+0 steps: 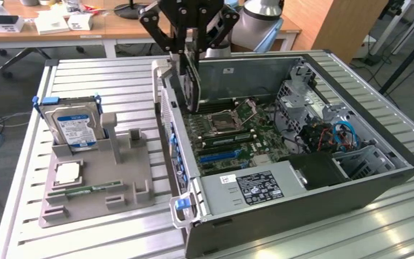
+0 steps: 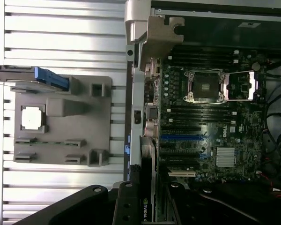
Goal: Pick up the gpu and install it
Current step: 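Pick up the gpu and move the gpu toward the slot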
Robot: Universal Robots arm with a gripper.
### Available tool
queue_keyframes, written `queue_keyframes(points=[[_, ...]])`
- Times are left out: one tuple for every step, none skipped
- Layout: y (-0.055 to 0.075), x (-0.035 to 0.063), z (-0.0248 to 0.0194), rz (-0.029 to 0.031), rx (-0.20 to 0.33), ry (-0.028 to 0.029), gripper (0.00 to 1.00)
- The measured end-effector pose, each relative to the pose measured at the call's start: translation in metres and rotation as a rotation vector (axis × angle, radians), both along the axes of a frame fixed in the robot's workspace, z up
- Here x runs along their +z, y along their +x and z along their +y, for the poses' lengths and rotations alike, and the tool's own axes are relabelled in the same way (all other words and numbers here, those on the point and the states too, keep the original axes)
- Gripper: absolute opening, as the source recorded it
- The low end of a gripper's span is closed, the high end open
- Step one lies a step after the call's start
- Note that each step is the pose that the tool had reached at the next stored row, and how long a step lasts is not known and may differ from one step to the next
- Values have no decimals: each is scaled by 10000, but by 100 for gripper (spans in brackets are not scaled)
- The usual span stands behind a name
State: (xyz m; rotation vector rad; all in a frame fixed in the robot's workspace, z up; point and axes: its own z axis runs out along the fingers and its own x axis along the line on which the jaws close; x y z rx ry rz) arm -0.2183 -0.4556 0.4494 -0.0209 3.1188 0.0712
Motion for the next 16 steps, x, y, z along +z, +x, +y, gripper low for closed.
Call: queue_keyframes(points=[[34,0,0,0,1,0,26],[71,0,0,0,1,0,26],[110,0,0,0,0,-1,26],[153,0,0,0,-1,-1,26],[196,1,0,1,0,-1,26],[240,1,0,1,1,-1,26],[282,0,0,1,0,0,26],[323,0,0,0,-1,1,26],[363,0,0,0,-1,0,26],[399,0,0,0,0,1,26],[437,0,0,1,2,0,26],[473,0,0,0,0,0,26],[512,1,0,1,-1,0,26],[551,0,0,1,-2,0,26],[595,1,0,1,0,0,26],[640,0,0,0,1,0,26]])
